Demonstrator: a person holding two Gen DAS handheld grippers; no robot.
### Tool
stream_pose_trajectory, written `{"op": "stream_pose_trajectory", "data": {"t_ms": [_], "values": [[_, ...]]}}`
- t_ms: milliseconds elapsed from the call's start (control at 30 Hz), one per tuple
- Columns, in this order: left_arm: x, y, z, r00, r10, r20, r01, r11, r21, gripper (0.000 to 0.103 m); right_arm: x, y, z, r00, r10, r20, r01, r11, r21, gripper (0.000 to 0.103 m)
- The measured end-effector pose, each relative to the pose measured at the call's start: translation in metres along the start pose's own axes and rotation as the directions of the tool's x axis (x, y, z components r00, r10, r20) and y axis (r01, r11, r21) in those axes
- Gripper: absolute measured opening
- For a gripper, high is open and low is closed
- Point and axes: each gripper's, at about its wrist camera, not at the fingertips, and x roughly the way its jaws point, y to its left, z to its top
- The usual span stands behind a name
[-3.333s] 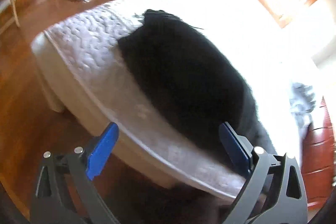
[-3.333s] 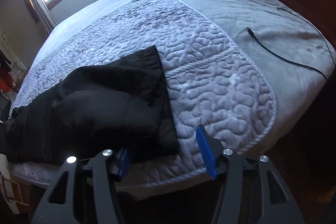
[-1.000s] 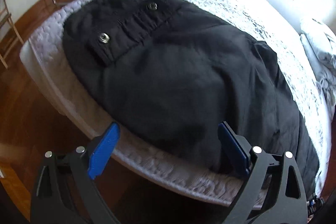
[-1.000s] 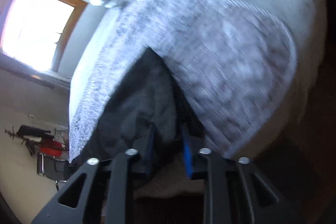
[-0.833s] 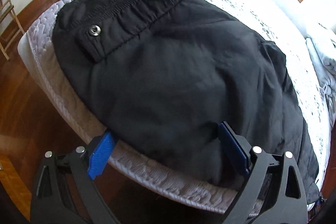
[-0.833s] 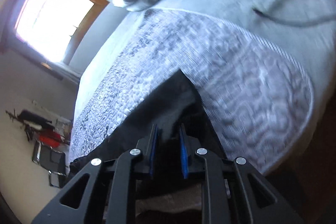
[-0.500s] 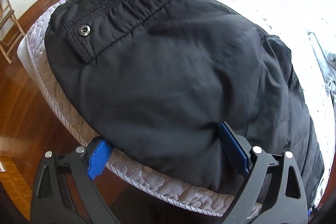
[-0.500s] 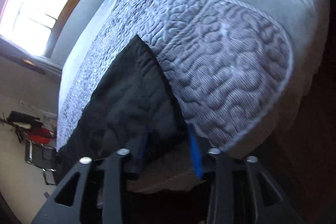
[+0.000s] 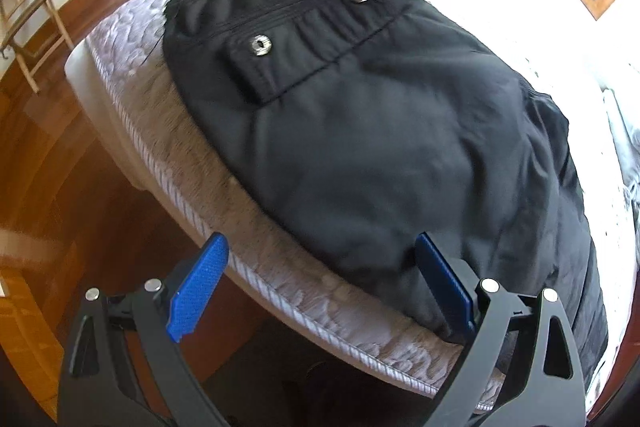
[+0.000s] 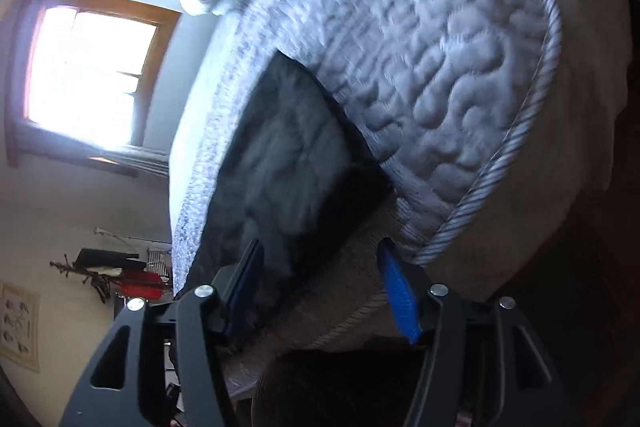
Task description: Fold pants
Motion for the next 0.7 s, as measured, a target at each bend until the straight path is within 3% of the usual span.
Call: {"op": "stream_pose_trajectory", "data": {"t_ms": [167,400,433,467,533,700], "values": [[0.014,0.015,0.012,1.000,0.002,-0.018,-0.003,1.000,-0.018,0.096,0.014,0.004,0.007,1.000,0.026,0.016,-0.027,0.999,0.031,0.060],[0.033,0.020,0.033,0.999,0.010,-0.041,-0.012,1.000,-0.029,0.101,0.035,0.009,0.019,0.999,-0.052,-0.015,0.053,0.996,0.073,0.061],[0.034,0.021,0.035,0.999,0.015,-0.040,-0.016,1.000,-0.026,0.101,0.037,0.013,0.020,0.999,-0.050,-0.010,0.051,0.997,0.064,0.055],[0.035,0.020,0.036,0.999,0.019,-0.035,-0.019,1.000,-0.020,0.101,0.039,0.018,0.022,0.999,-0.046,-0.005,0.047,0.998,0.045,0.034],[0.036,0.017,0.041,1.000,0.026,-0.017,-0.026,1.000,-0.005,0.101,0.043,0.032,0.030,0.999,-0.041,-0.006,0.041,0.999,0.003,0.022],[0.041,-0.005,0.048,0.998,0.057,0.036,-0.057,0.998,0.010,0.099,0.037,0.086,0.058,1.000,-0.009,0.018,0.011,0.992,-0.126,0.015]]}}
